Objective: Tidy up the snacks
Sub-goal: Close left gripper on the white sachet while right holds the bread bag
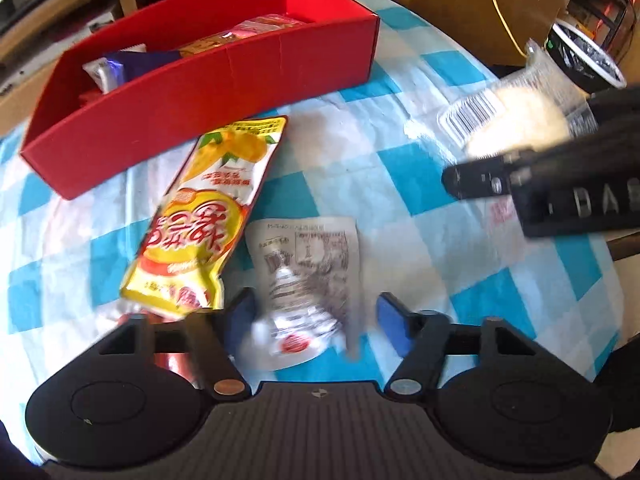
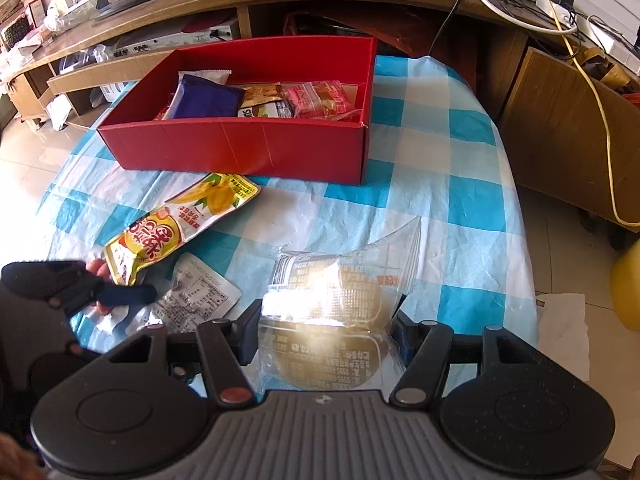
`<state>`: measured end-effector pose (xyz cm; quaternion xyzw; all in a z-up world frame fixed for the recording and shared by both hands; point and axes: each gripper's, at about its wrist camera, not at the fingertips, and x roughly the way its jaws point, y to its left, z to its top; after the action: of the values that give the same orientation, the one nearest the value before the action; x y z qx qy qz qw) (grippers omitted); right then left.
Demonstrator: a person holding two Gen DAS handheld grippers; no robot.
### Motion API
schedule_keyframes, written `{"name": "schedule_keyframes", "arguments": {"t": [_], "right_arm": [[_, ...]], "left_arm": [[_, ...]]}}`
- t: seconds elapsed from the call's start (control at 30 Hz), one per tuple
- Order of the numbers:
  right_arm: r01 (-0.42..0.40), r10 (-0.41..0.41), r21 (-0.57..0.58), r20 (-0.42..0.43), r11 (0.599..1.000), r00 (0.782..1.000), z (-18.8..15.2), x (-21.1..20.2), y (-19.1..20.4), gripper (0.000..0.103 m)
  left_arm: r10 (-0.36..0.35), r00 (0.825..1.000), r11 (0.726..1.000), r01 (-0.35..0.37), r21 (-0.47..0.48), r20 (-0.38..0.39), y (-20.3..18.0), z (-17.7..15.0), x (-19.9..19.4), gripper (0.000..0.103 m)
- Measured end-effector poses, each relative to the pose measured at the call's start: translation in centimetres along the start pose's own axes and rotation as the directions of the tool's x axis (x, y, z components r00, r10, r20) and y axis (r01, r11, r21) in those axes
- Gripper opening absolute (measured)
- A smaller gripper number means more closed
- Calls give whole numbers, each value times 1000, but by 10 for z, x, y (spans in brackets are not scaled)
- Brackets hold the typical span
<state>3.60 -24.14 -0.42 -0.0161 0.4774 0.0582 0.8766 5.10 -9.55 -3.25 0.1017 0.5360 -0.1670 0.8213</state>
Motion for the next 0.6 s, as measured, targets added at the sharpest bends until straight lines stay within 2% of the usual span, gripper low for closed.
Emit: {"name": "schedule_keyframes", "arguments": {"t": [0.07, 0.17, 0.23, 0.57, 0.6], "right_arm": [[-4, 4, -2, 11, 1000, 1000, 2, -3, 1, 73], [-12, 13, -10, 32, 1000, 999, 3, -9, 4, 73], [-16, 16, -13, 42, 1000, 999, 4, -12, 5, 73], [0, -1, 11, 70, 1000, 998, 12, -19, 2, 73], [2, -3, 12, 76, 1000, 997, 14, -19, 3, 73]], "left_arm": [[-32, 999, 998, 32, -53, -5, 8, -2, -3, 61], [-4, 1000, 997, 5, -78, 1, 10, -3, -5, 60], [-16, 1000, 995, 17, -98, 5, 11, 0, -9, 60], [-5, 995, 986, 21, -164, 97, 19, 7, -45, 61], [-11, 994, 985, 29, -168, 109, 21, 9, -48, 37]]}}
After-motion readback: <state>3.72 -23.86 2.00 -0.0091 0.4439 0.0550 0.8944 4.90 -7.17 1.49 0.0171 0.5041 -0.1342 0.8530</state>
